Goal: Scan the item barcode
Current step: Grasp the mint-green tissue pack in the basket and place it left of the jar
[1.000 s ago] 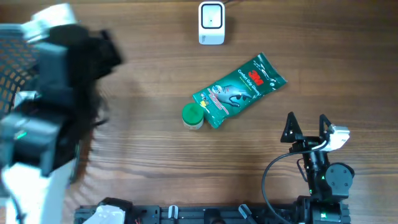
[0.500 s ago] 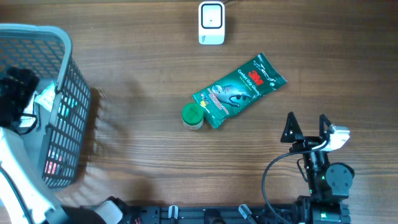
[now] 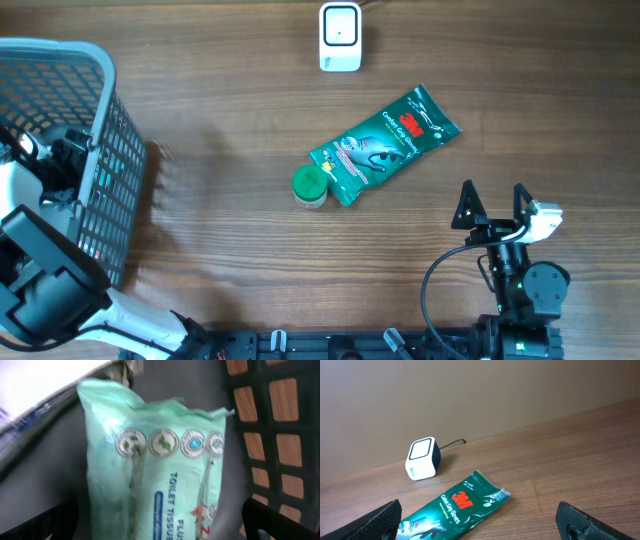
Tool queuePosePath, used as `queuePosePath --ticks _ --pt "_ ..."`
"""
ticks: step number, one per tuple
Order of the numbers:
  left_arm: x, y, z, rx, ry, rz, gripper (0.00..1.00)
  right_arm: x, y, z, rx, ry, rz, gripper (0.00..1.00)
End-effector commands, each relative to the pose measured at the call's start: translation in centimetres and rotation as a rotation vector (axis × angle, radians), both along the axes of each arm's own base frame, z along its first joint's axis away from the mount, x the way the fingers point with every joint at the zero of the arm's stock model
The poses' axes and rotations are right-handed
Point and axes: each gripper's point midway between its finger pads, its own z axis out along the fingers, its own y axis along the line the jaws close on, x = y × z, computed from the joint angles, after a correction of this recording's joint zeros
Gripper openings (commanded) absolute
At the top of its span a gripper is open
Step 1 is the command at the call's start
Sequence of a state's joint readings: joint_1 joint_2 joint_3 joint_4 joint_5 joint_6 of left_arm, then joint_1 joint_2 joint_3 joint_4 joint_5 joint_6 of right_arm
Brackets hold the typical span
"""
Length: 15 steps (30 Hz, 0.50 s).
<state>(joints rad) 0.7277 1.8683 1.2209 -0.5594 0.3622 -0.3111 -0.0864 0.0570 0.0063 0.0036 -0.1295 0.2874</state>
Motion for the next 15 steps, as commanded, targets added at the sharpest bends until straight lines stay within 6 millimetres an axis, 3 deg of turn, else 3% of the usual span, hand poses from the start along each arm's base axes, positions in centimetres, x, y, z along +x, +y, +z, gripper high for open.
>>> queuePosePath --ticks 1,4,7,8,9,10,12,15 --pt "-2.0 1.0 -3.6 0.037 0.139 0.025 0.99 0.0 0.0 0.1 0.003 -0.007 -0.002 0.99" --pt "-2.1 0.7 -4.3 0.025 0.155 0.012 0.77 0.0 0.0 0.1 0.003 -0.007 -0.002 1.00" --pt "-1.5 -0.8 -4.9 0.054 0.162 -0.119 0.56 0.0 0.0 0.1 0.003 -0.007 -0.002 1.00" --pt "-1.0 -1.5 -4.9 0.066 0.161 -0.163 0.45 0.0 0.0 0.1 0.003 -0.007 -0.002 1.00" --pt "-0.7 -2.1 -4.9 0.068 0.161 -0.180 0.21 0.0 0.0 0.1 0.003 -0.007 -0.002 1.00" --pt "-0.4 -2.6 -4.9 0.069 0.161 -0.194 0.04 0.0 0.0 0.1 0.003 -0.007 -0.002 1.00" --pt "-0.1 -2.9 -4.8 0.087 0.171 -0.206 0.04 0.0 0.0 0.1 0.003 -0.007 -0.002 1.00" --pt "-0.3 -1.4 -2.1 0.127 0.157 -0.166 0.04 0.0 0.0 0.1 0.003 -0.007 -0.002 1.00"
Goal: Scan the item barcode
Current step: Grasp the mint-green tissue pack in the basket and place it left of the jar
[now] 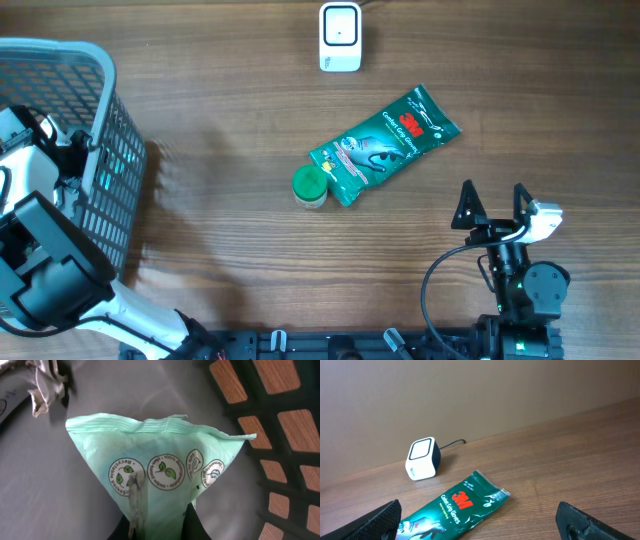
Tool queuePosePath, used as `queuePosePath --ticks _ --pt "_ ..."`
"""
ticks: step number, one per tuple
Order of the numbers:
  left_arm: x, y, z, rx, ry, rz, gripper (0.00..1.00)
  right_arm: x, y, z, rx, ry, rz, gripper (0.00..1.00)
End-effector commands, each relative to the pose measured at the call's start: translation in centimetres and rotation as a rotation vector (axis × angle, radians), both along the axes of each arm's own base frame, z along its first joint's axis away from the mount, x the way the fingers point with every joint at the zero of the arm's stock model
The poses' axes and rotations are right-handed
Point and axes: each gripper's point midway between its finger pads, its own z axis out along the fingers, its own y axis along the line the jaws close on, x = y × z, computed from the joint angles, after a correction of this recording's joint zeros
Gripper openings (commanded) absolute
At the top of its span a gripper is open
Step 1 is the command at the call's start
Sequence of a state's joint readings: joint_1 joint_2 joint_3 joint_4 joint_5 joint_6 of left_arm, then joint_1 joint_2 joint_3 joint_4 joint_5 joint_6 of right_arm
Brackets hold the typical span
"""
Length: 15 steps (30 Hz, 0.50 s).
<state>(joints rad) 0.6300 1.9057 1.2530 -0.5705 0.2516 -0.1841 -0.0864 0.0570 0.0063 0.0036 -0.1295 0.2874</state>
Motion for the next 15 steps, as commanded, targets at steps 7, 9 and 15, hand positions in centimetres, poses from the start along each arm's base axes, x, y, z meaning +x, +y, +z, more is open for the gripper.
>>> queuePosePath --ticks 7,9,15 --pt "-3.8 1.2 23.1 0.152 -0.412 0.216 0.04 0.0 0.0 0.1 0.003 -0.007 -0.002 1.00" --pt "-5.8 -1.6 29.5 0.228 -0.570 0.173 0.04 0.0 0.0 0.1 0.003 -0.007 -0.002 1.00" --pt "-7.0 -19.4 36.9 0.061 -0.874 -0.440 0.04 0.0 0.0 0.1 0.003 -0.007 -0.002 1.00"
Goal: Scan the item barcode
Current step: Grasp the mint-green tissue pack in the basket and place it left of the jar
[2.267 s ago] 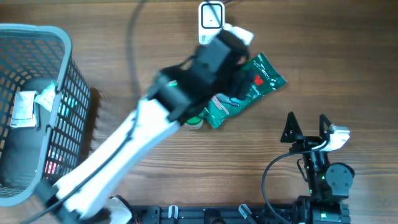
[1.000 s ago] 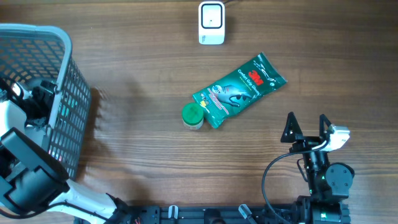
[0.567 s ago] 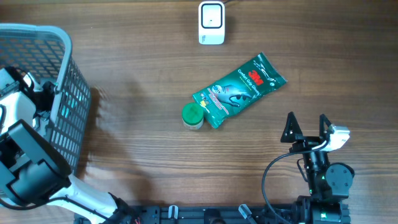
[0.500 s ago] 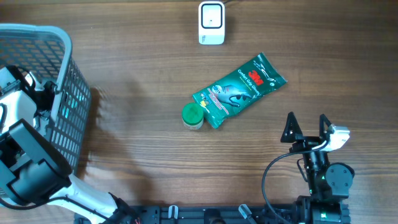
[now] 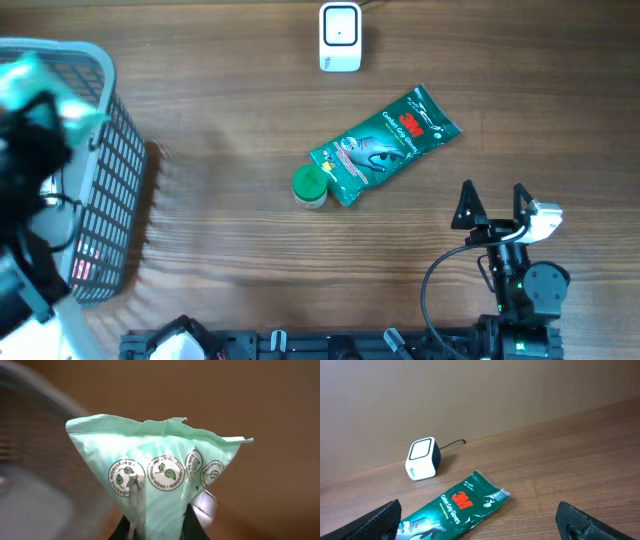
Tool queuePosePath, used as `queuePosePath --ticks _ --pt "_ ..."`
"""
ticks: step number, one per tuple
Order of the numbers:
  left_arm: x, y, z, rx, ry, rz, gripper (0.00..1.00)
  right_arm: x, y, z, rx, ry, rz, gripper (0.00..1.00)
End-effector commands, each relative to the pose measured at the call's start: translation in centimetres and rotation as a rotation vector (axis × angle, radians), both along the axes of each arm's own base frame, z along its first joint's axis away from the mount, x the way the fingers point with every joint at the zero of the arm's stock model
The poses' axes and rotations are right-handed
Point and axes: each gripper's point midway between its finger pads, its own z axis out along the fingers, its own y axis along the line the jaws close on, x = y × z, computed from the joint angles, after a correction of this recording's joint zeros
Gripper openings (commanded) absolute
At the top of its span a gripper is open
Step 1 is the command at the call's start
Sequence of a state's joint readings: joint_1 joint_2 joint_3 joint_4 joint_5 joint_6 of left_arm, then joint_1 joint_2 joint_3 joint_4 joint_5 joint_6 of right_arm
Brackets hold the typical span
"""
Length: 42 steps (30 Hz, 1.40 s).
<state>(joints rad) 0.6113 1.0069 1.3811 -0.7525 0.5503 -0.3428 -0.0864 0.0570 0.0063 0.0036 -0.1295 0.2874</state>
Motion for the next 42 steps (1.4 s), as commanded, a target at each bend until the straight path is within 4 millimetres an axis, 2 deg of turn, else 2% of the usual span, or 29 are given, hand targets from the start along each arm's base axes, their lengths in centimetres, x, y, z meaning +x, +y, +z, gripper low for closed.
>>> queuePosePath --ticks 1,3,5,6,7,8,10,11,12,14,15,18,20,21,27,28,29,30,31,32,33,34,35,37,38,39,40,41,42 --pt "1.1 -10.5 -1.1 0.065 -0.002 -0.455 0.04 0.0 0.0 0.1 0.003 -0.007 -0.002 1.00" --pt "2.3 -13.3 -4.6 0.099 0.096 -0.523 0.04 0.0 0.0 0.1 0.003 -0.007 -0.002 1.00" --pt "3.3 -15.2 -8.4 0.119 0.205 -0.554 0.04 0.0 0.0 0.1 0.003 -0.007 -0.002 1.00" --pt "4.0 -17.1 -11.7 0.141 0.301 -0.591 0.04 0.0 0.0 0.1 0.003 -0.007 -0.002 1.00" --pt "4.4 -18.1 -13.9 0.163 0.362 -0.605 0.04 0.0 0.0 0.1 0.003 -0.007 -0.002 1.00" --pt "4.9 -18.5 -16.2 0.198 0.435 -0.586 0.04 0.0 0.0 0.1 0.003 -0.007 -0.002 1.00" --pt "6.8 -17.7 -21.3 0.250 0.606 -0.421 0.04 0.0 0.0 0.1 0.003 -0.007 -0.002 1.00" --pt "7.7 -18.4 -23.6 0.242 0.659 -0.406 0.04 0.0 0.0 0.1 0.003 -0.007 -0.002 1.00" --pt "8.4 -19.9 -26.1 0.245 0.699 -0.447 0.04 0.0 0.0 0.1 0.003 -0.007 -0.002 1.00" --pt "9.1 -21.7 -29.7 0.289 0.754 -0.503 0.04 0.0 0.0 0.1 0.003 -0.007 -0.002 1.00" --pt "9.4 -22.0 -32.7 0.329 0.810 -0.498 0.04 0.0 0.0 0.1 0.003 -0.007 -0.002 1.00" --pt "9.2 -22.2 -38.7 0.369 0.930 -0.501 0.04 0.0 0.0 0.1 0.003 -0.007 -0.002 1.00" --pt "8.5 -22.4 -40.8 0.377 0.985 -0.512 0.04 0.0 0.0 0.1 0.003 -0.007 -0.002 1.00" --pt "8.0 -23.0 -41.2 0.374 0.997 -0.534 0.04 0.0 0.0 0.1 0.003 -0.007 -0.002 1.00" --pt "6.5 -27.3 -40.8 0.399 0.967 -0.651 0.04 0.0 0.0 0.1 0.003 -0.007 -0.002 1.00" --pt "6.3 -27.6 -40.4 0.404 0.961 -0.660 0.15 0.0 0.0 0.1 0.003 -0.007 -0.002 1.00" --pt "6.4 -27.6 -39.8 0.406 0.953 -0.656 0.45 0.0 0.0 0.1 0.003 -0.007 -0.002 1.00" --pt "6.6 -27.2 -38.9 0.414 0.939 -0.638 0.62 0.0 0.0 0.1 0.003 -0.007 -0.002 1.00" --pt "7.0 -26.7 -37.1 0.430 0.909 -0.613 1.00 0.0 0.0 0.1 0.003 -0.007 -0.002 1.00" --pt "7.3 -26.5 -35.4 0.438 0.880 -0.599 1.00 0.0 0.0 0.1 0.003 -0.007 -0.002 1.00" --pt "7.7 -26.4 -33.0 0.444 0.834 -0.583 1.00 0.0 0.0 0.1 0.003 -0.007 -0.002 1.00" --pt "8.1 -26.0 -29.2 0.451 0.754 -0.554 1.00 0.0 0.0 0.1 0.003 -0.007 -0.002 1.00" --pt "8.8 -24.9 -22.8 0.461 0.599 -0.481 1.00 0.0 0.0 0.1 0.003 -0.007 -0.002 1.00" --pt "9.0 -23.1 -17.4 0.470 0.463 -0.388 1.00 0.0 0.0 0.1 0.003 -0.007 -0.003 1.00" --pt "8.5 -20.8 -13.3 0.480 0.364 -0.287 1.00 0.0 0.0 0.1 0.003 -0.007 -0.002 1.00" --pt "7.7 -18.3 -10.2 0.486 0.295 -0.191 1.00 0.0 0.0 0.1 0.003 -0.007 -0.002 1.00" --pt "6.1 -14.3 -6.4 0.489 0.214 -0.037 1.00 0.0 0.0 0.1 0.003 -0.007 -0.002 1.00" --pt "4.1 -9.9 -3.6 0.439 0.158 0.151 1.00 0.0 0.0 0.1 0.003 -0.007 -0.002 1.00" --pt "2.3 -6.5 -2.2 0.378 0.126 0.307 1.00 0.0 0.0 0.1 0.003 -0.007 -0.002 1.00"
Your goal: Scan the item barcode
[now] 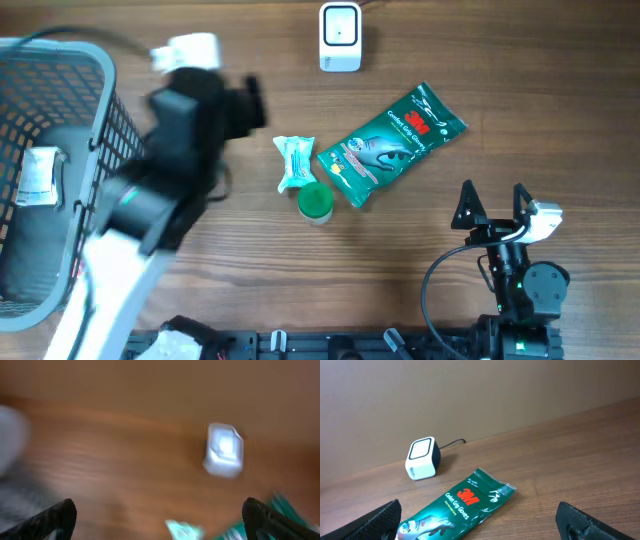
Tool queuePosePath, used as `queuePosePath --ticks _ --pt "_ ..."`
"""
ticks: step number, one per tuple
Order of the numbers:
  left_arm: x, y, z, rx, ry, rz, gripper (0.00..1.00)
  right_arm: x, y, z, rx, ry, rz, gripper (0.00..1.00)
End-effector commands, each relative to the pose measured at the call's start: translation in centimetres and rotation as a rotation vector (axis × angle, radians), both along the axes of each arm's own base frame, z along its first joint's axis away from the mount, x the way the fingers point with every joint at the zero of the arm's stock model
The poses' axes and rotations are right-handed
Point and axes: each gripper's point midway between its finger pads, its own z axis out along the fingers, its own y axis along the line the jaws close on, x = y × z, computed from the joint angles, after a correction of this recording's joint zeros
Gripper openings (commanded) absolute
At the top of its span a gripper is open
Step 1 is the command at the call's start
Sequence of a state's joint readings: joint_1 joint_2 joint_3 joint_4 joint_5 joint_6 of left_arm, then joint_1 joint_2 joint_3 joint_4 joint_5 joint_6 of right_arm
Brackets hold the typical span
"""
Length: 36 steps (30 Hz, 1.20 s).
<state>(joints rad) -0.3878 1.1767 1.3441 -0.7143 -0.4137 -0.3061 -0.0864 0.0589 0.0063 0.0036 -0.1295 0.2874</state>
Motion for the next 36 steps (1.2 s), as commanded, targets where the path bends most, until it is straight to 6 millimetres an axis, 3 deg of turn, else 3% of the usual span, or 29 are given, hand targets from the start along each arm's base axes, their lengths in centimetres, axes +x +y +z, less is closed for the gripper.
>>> queuePosePath --ticks 1,2,4,6,11,12,15,20,22,25,26,28,29,30,34,36 --pt "-5.4 12.6 5.0 -0.062 -0.205 0.552 1.00 0.0 0.0 0.2 0.003 -0.009 -0.002 1.00" --pt "-7.4 15.9 5.1 -0.128 -0.235 0.693 1.00 0.0 0.0 0.2 0.003 -0.009 -0.002 1.00" --pt "-10.0 20.2 3.8 -0.200 -0.232 0.900 1.00 0.0 0.0 0.2 0.003 -0.009 -0.002 1.00" --pt "-11.8 24.2 0.4 -0.328 -0.160 1.097 1.00 0.0 0.0 0.2 0.003 -0.009 -0.002 1.00" --pt "-11.4 31.1 -10.9 -0.665 0.190 1.249 1.00 0.0 0.0 0.2 0.003 -0.009 -0.002 1.00" --pt "-11.5 31.9 -13.4 -0.717 0.265 1.277 1.00 0.0 0.0 0.2 0.003 -0.009 -0.002 1.00" --pt "-12.2 31.8 -20.2 -0.780 0.544 1.302 1.00 0.0 0.0 0.2 0.003 -0.009 -0.002 1.00" --pt "-13.3 30.4 -28.7 -0.838 0.883 1.351 1.00 0.0 0.0 0.2 0.003 -0.009 -0.002 1.00" --pt "-13.7 29.9 -30.3 -0.846 0.950 1.357 1.00 0.0 0.0 0.2 0.003 -0.009 -0.002 1.00" --pt "-14.3 29.3 -31.0 -0.852 1.007 1.362 0.99 0.0 0.0 0.2 0.003 -0.009 -0.002 1.00" --pt "-14.4 29.2 -31.0 -0.853 1.015 1.363 0.90 0.0 0.0 0.2 0.003 -0.009 -0.002 1.00" --pt "-14.9 29.0 -30.9 -0.843 1.039 1.370 0.29 0.0 0.0 0.2 0.003 -0.009 -0.002 1.00" --pt "-15.2 28.7 -30.8 -0.845 1.058 1.371 0.12 0.0 0.0 0.2 0.003 -0.009 -0.002 1.00" --pt "-15.4 28.4 -30.7 -0.847 1.074 1.372 0.04 0.0 0.0 0.2 0.003 -0.009 -0.002 1.00" --pt "-15.3 28.5 -29.9 -0.837 1.065 1.343 0.04 0.0 0.0 0.2 0.003 -0.009 -0.002 1.00" --pt "-13.6 29.4 -27.1 -0.846 0.966 1.285 0.04 0.0 0.0 0.2 0.003 -0.009 -0.002 1.00"
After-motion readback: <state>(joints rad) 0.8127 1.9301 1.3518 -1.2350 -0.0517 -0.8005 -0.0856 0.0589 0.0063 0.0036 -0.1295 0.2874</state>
